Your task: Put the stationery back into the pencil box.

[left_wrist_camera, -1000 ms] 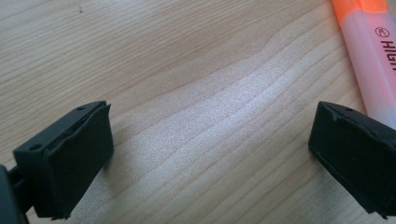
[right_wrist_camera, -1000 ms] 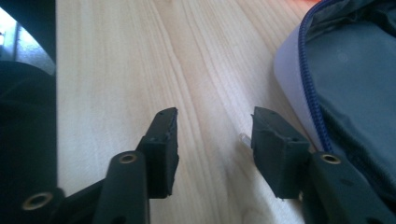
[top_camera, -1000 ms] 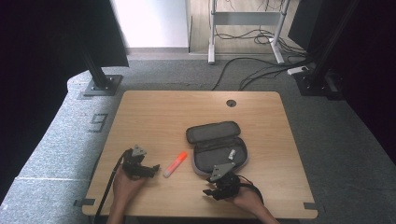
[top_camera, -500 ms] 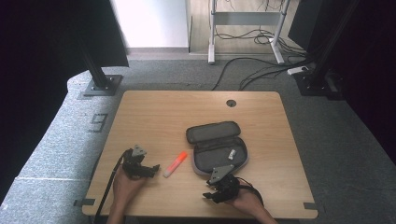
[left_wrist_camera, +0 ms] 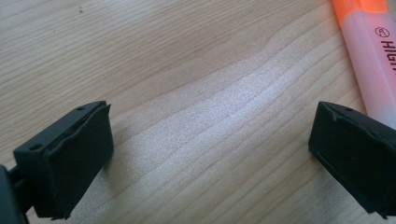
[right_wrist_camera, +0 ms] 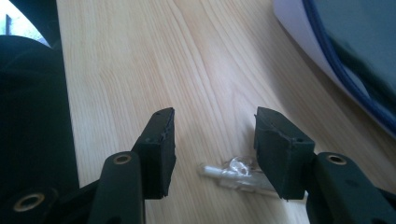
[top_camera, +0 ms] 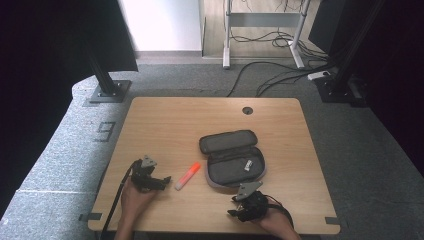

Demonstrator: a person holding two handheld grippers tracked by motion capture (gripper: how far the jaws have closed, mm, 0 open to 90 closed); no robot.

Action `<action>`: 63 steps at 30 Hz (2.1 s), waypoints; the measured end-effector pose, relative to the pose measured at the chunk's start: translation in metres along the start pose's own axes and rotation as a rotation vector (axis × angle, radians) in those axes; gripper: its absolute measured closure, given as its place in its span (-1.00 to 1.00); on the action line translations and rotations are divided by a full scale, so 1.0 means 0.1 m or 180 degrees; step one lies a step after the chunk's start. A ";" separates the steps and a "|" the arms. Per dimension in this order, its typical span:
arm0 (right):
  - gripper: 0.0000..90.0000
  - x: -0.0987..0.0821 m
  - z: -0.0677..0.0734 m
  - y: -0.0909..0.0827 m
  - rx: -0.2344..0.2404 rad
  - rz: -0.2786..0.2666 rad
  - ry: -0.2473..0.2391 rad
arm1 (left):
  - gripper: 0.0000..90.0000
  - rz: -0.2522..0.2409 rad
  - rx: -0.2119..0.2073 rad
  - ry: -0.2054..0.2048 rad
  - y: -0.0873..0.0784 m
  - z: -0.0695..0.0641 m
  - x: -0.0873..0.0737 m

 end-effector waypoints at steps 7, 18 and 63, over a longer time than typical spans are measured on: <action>0.04 -0.15 -0.12 -0.14 -0.0108 -0.0067 0.0187 | -1.00 0.0000 0.0000 0.0000 0.00 0.00 0.00; -0.06 -0.18 -0.26 -0.42 -0.0449 -0.0296 0.0338 | -1.00 0.0001 0.0000 0.0001 0.00 0.00 0.00; -0.11 -0.26 -0.53 -0.40 -0.1102 -0.0420 0.0777 | -1.00 0.0001 -0.0001 0.0000 0.00 0.00 0.00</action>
Point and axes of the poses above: each handheld gripper's, and its own axes: y roughly forward along the jaws, x roughly out of its top, z roughly to its left, the point moved 5 cm from there along y, roughly forward along the jaws, and after that the axes turned 13 degrees about y, right-handed, at the moved point
